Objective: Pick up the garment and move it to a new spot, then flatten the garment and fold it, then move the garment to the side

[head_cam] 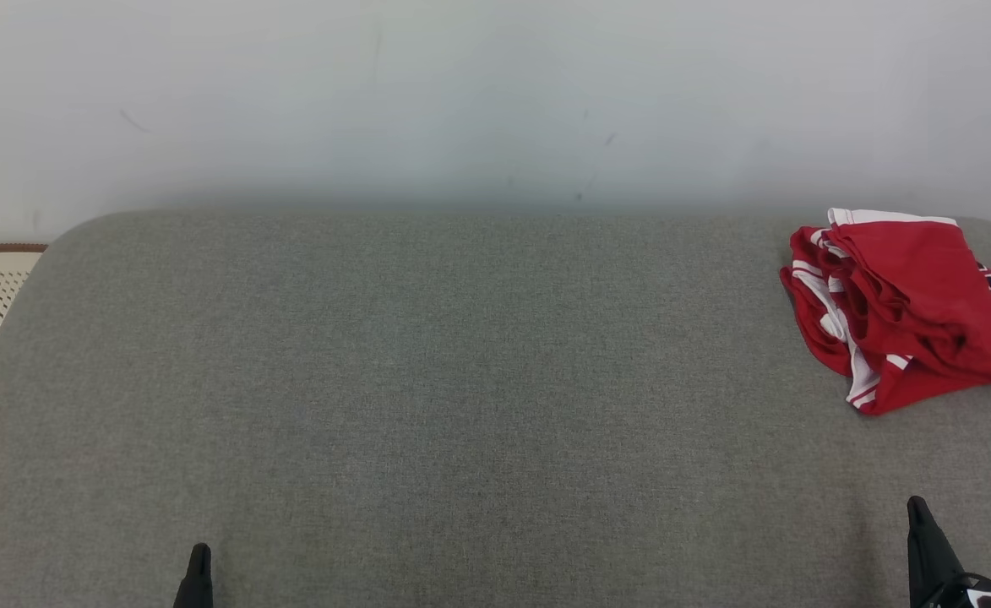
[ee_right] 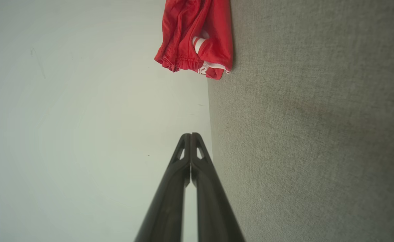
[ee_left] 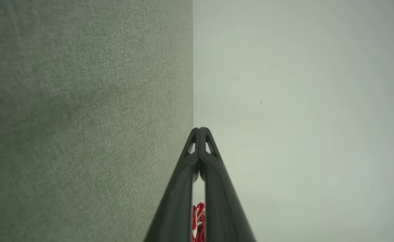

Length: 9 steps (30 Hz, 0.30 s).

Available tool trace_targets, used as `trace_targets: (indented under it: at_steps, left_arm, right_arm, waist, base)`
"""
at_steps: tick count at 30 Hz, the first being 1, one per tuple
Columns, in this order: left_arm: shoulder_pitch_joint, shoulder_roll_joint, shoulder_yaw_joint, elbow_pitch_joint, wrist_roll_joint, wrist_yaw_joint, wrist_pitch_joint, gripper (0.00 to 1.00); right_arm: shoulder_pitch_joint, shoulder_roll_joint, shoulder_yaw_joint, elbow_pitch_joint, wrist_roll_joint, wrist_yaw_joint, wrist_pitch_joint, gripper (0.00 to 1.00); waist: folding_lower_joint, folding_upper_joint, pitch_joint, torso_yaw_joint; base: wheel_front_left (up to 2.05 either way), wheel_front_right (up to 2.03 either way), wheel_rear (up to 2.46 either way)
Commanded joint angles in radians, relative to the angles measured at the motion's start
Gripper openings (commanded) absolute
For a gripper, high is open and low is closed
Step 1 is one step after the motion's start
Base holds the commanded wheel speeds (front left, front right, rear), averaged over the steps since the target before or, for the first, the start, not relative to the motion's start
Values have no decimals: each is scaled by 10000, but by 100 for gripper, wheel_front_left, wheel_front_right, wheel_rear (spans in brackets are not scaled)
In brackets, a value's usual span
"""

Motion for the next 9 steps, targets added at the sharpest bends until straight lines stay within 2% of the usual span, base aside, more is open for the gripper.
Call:
trace_targets:
  at_steps: [1, 9]
  left_arm:
    - [-23, -5, 50, 16, 39, -27, 43, 0]
    - [-23, -10, 57, 16, 47, -27, 52, 0]
  right_arm:
    - [-96, 25, -22, 36, -33, 4, 27, 0]
    - [-96, 37, -37, 37, -49, 4, 39, 0]
  waist:
    - [0, 0, 0, 0]
    - [0, 0, 0, 0]
  base:
    - [0, 0, 0]
    - [0, 0, 0]
